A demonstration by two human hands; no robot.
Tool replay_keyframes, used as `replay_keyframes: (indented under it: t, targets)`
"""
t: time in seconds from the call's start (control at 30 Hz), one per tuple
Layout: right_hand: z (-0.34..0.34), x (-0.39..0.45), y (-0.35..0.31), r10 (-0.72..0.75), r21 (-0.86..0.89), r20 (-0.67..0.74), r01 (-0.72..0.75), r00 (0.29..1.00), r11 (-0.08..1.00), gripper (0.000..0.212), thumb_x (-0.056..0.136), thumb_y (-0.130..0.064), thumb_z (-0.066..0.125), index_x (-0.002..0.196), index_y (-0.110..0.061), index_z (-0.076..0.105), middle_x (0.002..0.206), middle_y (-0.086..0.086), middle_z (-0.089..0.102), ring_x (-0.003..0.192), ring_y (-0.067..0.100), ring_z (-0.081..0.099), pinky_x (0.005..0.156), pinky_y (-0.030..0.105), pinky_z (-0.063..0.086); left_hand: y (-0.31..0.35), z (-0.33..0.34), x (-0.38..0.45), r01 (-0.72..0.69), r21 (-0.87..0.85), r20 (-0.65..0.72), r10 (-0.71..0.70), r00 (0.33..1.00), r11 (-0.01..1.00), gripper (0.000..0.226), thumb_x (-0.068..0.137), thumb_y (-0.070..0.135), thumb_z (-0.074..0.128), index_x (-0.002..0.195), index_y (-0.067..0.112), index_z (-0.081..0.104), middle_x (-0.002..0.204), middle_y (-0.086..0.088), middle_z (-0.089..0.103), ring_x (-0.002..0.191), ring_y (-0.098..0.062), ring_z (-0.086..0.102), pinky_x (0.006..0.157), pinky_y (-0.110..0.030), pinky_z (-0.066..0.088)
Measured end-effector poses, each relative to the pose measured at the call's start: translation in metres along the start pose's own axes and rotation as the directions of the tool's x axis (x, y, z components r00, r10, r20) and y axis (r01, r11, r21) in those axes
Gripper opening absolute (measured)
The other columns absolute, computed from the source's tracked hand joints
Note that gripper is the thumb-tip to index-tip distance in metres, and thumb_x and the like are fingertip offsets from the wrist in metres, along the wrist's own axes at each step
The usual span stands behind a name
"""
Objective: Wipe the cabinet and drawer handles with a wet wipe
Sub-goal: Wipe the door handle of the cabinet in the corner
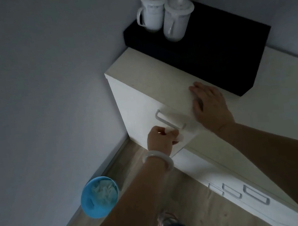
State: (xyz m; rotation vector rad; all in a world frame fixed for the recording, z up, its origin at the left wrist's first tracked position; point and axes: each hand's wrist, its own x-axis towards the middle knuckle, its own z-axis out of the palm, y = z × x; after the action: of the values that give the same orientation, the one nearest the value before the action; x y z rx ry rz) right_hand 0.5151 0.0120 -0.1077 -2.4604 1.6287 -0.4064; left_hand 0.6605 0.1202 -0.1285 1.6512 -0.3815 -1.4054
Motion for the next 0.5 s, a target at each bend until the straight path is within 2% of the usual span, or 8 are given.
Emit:
replay_keyframes:
  t: [0.2,0.33,0.43,0.5]
  targets:
    - [-0.003,-0.002,-0.003,-0.016,0.034,-0.017,0.016,1.000,0.999,0.052,0.089,-0.026,0.034,0.136,-0.012,0.051,0.146,0.007,0.045,0.130,0.027,0.040,0.106,0.041,0.031,0.012,-0.015,-0.023,-0.064,0.037,-0.068,0.066,0.995,0.997,0.022,0.080,0.014,0.075,0.093,0.009,0.057,0.084,-0.007,0.071,0.061,-0.011,0.068,0.084,-0.037,0.057]
    - [-0.007,-0.005,-0.003,-0.011,0.055,0.002,0.011,1.000,0.998,0.055,0.084,-0.025,0.034,0.134,-0.012,0.052,0.146,0.008,0.045,0.128,0.030,0.042,0.105,0.042,0.032,0.010,-0.026,-0.053,-0.092,0.076,-0.143,0.103,0.984,0.993,0.025,0.083,0.018,0.072,0.101,0.006,0.059,0.074,-0.002,0.068,0.050,-0.005,0.062,0.068,-0.029,0.053]
    - [-0.010,-0.004,0.000,0.022,0.127,0.070,-0.031,0.997,0.991,0.056,0.080,-0.026,0.036,0.129,-0.007,0.056,0.142,0.013,0.048,0.126,0.034,0.045,0.106,0.046,0.036,0.010,-0.041,-0.078,-0.111,0.070,-0.216,0.124,0.969,0.991,0.027,0.083,0.018,0.072,0.103,0.004,0.060,0.075,-0.004,0.069,0.059,-0.012,0.065,0.078,-0.036,0.058]
    - [-0.012,-0.008,-0.003,-0.021,0.093,0.121,0.010,0.992,0.996,0.058,0.079,-0.034,0.034,0.122,-0.006,0.060,0.136,0.017,0.052,0.124,0.036,0.048,0.102,0.050,0.040,0.012,-0.054,-0.095,-0.134,0.049,-0.264,0.142,0.954,0.990,0.026,0.083,0.016,0.073,0.102,0.003,0.060,0.076,-0.004,0.068,0.067,-0.018,0.066,0.083,-0.042,0.058]
